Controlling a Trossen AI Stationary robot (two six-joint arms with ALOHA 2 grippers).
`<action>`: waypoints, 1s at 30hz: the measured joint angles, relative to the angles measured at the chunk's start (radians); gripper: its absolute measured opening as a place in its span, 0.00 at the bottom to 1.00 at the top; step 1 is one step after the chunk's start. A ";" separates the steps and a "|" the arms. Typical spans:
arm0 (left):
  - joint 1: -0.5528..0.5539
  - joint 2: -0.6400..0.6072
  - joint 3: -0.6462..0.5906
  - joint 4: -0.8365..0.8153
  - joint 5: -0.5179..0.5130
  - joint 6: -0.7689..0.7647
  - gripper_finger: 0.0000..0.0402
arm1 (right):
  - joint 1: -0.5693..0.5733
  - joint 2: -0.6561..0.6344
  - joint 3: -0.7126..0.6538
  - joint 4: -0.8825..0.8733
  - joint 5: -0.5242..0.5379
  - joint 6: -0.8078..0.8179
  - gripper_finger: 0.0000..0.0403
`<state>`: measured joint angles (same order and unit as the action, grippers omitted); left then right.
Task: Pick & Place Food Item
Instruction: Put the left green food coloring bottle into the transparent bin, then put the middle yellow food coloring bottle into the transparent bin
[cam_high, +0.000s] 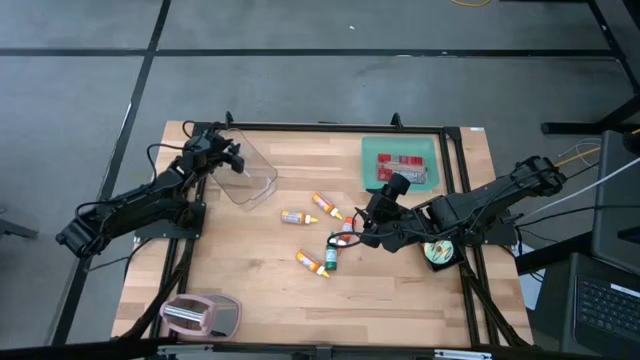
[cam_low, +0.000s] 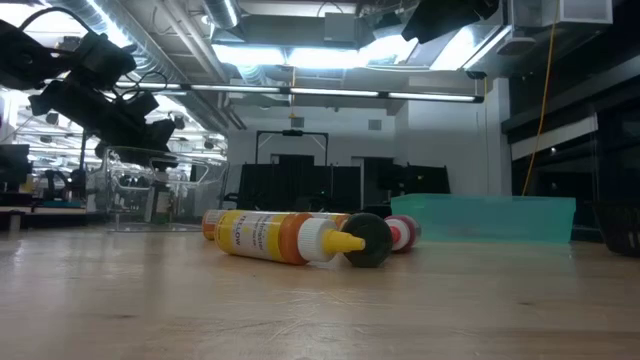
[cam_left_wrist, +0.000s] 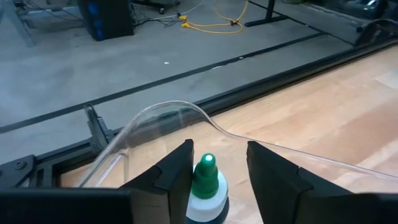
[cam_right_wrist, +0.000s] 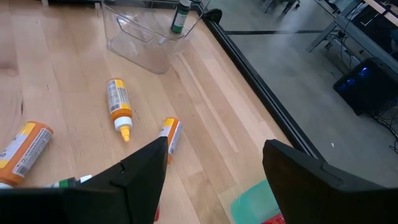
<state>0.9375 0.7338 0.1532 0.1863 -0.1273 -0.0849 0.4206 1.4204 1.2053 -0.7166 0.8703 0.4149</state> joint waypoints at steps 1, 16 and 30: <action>0.000 0.000 0.000 0.001 -0.006 0.001 0.37 | 0.000 0.000 0.000 0.000 0.000 0.000 0.64; -0.002 -0.121 0.000 0.005 -0.004 0.005 0.41 | 0.000 0.000 0.000 0.000 0.000 0.003 0.64; -0.302 -0.375 0.142 -0.080 0.146 0.059 0.41 | 0.000 0.000 0.000 0.000 0.001 0.003 0.64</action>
<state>0.6357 0.3588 0.2950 0.1062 0.0186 -0.0261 0.4206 1.4204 1.2053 -0.7162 0.8715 0.4183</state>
